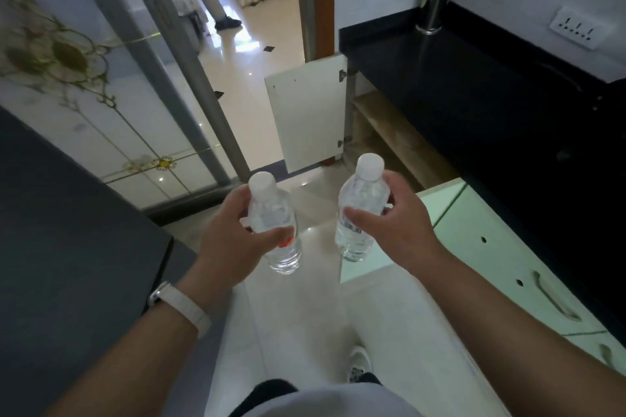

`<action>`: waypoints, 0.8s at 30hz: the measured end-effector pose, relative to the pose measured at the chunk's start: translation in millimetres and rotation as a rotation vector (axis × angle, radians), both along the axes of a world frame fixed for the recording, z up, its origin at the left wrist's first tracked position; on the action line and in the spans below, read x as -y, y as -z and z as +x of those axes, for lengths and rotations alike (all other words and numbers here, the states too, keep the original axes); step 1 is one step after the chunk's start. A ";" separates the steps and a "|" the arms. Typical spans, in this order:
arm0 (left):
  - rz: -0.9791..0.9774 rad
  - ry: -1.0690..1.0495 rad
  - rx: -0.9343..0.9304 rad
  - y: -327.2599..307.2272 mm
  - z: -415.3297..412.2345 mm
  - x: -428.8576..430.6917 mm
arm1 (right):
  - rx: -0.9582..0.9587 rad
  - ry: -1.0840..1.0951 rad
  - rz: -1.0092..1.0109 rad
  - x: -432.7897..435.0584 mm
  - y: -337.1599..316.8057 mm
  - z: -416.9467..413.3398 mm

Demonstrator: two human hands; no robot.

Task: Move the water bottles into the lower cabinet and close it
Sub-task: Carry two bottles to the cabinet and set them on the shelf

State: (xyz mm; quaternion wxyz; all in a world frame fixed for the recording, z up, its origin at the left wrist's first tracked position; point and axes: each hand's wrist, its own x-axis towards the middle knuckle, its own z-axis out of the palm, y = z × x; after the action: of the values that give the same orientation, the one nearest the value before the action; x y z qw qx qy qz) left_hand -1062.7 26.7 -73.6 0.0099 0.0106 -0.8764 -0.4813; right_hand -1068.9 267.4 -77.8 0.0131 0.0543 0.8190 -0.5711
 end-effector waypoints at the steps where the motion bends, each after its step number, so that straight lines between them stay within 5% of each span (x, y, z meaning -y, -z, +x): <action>1: -0.002 -0.012 -0.012 -2.3 -9.5 -2.3 | -0.014 -0.003 -0.006 -1.8 -1.3 -12.5; 24: 0.165 0.209 0.065 30.6 -322.9 99.0 | 0.046 0.266 0.173 109.9 5.6 -238.4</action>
State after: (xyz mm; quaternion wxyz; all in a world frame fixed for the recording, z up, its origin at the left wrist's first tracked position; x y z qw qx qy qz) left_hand -1385.6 -72.2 -104.2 -0.0696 -0.0644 -0.8301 -0.5494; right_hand -1307.3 157.5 -83.4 -0.0487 0.1764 0.8502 -0.4937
